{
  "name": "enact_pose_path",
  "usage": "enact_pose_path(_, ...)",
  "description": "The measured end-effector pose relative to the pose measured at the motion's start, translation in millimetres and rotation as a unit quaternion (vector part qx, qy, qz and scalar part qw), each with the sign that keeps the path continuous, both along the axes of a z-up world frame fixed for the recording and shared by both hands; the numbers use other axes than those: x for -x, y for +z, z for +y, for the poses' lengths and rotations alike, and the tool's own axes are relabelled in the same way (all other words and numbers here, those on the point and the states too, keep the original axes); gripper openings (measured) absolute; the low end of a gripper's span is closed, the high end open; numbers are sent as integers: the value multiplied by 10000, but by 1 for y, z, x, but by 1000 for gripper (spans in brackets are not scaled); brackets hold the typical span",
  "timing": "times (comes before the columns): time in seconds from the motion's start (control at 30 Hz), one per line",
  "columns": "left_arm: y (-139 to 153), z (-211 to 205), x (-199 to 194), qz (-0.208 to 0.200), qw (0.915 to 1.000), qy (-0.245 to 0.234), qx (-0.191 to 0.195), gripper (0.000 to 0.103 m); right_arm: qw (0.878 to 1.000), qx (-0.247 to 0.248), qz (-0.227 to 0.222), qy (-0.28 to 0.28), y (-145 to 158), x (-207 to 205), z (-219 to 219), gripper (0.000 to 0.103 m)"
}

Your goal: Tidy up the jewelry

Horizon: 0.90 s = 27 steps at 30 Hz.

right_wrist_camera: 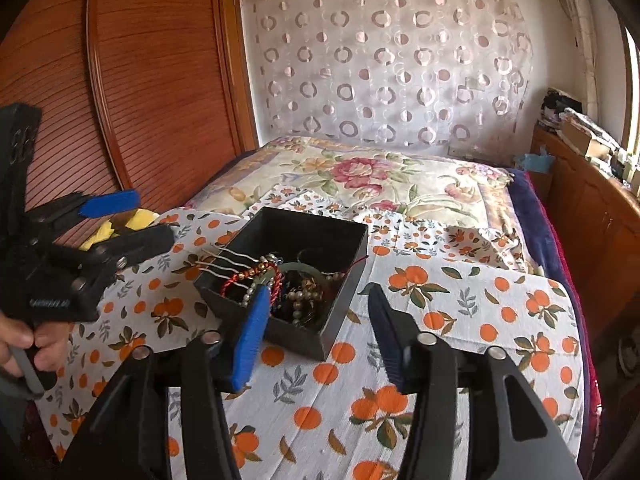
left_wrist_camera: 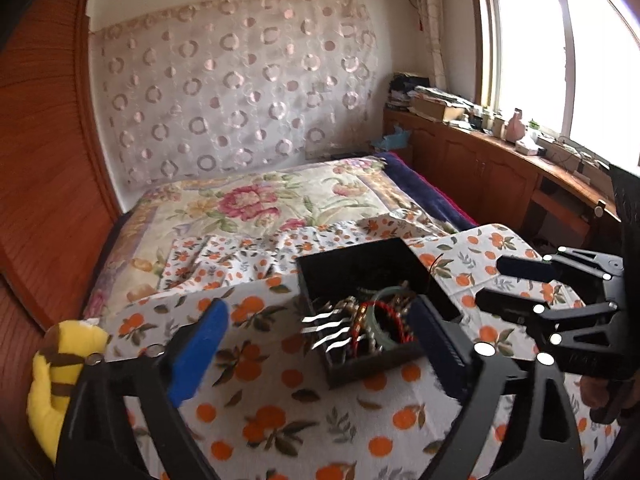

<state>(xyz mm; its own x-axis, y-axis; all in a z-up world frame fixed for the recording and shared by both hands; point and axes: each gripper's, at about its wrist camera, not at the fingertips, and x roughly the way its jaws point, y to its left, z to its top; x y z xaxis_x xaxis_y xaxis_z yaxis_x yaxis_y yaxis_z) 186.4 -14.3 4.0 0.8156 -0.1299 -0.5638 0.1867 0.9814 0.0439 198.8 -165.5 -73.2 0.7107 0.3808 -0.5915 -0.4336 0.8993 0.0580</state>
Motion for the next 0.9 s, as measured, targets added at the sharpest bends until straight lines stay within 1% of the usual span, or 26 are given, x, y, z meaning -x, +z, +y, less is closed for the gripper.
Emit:
enact_pose_path(0.03, 1, 2, 8, -59, 10000, 55, 38, 93, 10000, 20, -50, -37, 1, 5, 1, 62)
enact_pose_path(0.1, 3, 5, 20, -100, 9998, 112, 113, 95, 9998, 7, -137, -114, 4, 13, 1, 73)
enact_pose_path(0.17, 3, 8, 31, -55, 9997, 195, 159, 95, 9997, -82, -206, -140, 7, 22, 2, 77)
enact_pose_path(0.23, 3, 9, 40, -57, 9994, 286, 169, 95, 9993, -61, -289, -219, 9, 31, 4, 80)
enact_pose_path(0.4, 2, 12, 67, -107, 9988, 413, 222, 95, 9979, -112, -530, -361, 15, 57, 7, 97)
enact_pose_path(0.47, 2, 13, 76, -148, 9986, 455, 208, 95, 9968, -79, -656, -454, 17, 69, 7, 100)
enact_pose_path(0.67, -1, 18, 105, -220, 9975, 640, 188, 95, 9927, -135, -887, -806, 15, 107, 2, 100)
enact_pose_path(0.9, -10, 21, 128, -209, 9971, 703, 195, 95, 9915, -382, -830, -922, 5, 131, -7, 100)
